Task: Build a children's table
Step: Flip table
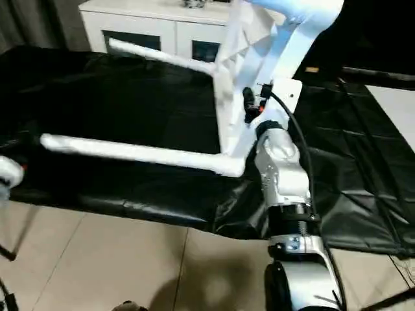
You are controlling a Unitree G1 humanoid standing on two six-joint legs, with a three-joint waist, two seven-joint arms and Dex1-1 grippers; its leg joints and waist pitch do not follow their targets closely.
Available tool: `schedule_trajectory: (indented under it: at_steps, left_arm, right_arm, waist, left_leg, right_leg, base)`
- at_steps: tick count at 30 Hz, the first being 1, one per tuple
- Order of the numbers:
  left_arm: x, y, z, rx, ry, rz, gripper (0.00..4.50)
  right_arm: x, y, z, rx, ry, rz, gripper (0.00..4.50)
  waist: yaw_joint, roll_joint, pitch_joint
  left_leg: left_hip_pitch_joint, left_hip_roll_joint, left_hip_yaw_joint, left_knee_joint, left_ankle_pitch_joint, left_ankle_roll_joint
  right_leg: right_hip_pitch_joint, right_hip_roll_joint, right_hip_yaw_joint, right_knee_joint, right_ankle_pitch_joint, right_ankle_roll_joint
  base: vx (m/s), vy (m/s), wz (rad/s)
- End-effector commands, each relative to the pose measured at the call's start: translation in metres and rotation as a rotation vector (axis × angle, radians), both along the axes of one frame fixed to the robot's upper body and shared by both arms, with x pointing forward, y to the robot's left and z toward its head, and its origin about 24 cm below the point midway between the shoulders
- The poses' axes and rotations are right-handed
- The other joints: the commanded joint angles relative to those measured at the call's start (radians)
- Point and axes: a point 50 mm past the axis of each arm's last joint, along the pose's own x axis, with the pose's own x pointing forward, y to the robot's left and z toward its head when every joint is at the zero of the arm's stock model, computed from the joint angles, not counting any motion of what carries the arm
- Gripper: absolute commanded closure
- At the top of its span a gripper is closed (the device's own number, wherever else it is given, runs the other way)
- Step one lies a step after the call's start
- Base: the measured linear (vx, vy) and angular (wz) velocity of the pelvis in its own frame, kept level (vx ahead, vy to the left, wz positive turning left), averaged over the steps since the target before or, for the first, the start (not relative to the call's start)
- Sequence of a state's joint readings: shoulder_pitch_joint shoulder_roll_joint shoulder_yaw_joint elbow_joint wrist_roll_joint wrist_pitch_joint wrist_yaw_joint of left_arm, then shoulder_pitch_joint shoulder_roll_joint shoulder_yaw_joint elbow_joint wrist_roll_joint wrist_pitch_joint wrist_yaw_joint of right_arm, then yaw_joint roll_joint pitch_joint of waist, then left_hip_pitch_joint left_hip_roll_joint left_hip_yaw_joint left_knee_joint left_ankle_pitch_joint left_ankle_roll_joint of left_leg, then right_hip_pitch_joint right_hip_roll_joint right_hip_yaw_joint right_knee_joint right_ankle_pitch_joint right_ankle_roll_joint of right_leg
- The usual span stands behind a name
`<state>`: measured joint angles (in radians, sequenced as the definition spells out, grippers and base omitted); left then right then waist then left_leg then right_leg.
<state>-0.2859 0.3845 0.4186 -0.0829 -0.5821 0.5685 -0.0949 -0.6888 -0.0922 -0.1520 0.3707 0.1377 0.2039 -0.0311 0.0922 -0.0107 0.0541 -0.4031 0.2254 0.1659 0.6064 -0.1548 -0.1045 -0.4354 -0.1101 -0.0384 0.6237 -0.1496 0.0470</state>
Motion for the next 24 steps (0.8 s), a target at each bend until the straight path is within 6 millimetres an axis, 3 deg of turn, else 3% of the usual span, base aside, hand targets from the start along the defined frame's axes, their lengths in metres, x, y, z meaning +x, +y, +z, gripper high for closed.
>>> schedule_trajectory:
  at_steps: [1, 6, 14, 24]
  left_arm:
    - [0.002, -0.018, 0.004, 0.068, -0.011, -0.123, 0.07]
    - [0.003, -0.06, 0.01, 0.234, -0.011, -0.406, 0.07]
    - [0.001, -0.083, 0.021, 0.428, -0.04, -0.596, 0.07]
    - [-0.003, -0.099, 0.021, 0.718, -0.039, -0.728, 0.07]
  right_arm:
    - [-0.002, -0.006, 0.012, -0.052, -0.046, -0.048, 2.57]
    - [0.0, -0.005, 0.015, -0.137, -0.06, -0.056, 2.59]
    - [0.005, -0.005, 0.023, -0.241, -0.092, -0.03, 2.59]
    - [0.009, -0.003, 0.025, -0.367, -0.098, -0.002, 2.59]
  waist:
    - [-0.008, 0.004, -0.077]
    - [-0.009, 0.008, -0.078]
    - [-0.01, 0.012, -0.077]
    - [-0.012, 0.008, -0.077]
  left_leg:
    - [0.022, -0.027, 0.018, -0.076, -0.311, -0.06]
    - [0.026, -0.026, 0.02, -0.074, -0.299, -0.059]
    - [0.031, -0.027, 0.022, -0.072, -0.309, -0.066]
    - [0.026, -0.027, 0.022, -0.069, -0.299, -0.063]
  right_leg:
    - [0.04, 0.011, 0.006, -0.071, -0.306, -0.087]
    - [0.04, 0.011, 0.007, -0.065, -0.271, -0.102]
    - [0.041, 0.014, 0.008, -0.063, -0.261, -0.113]
    - [0.043, 0.012, 0.009, -0.063, -0.285, -0.111]
  base:
    - [0.0, 0.0, 0.0]
    - [0.0, 0.0, 0.0]
    - [0.0, 0.0, 0.0]
    - [0.0, 0.0, 0.0]
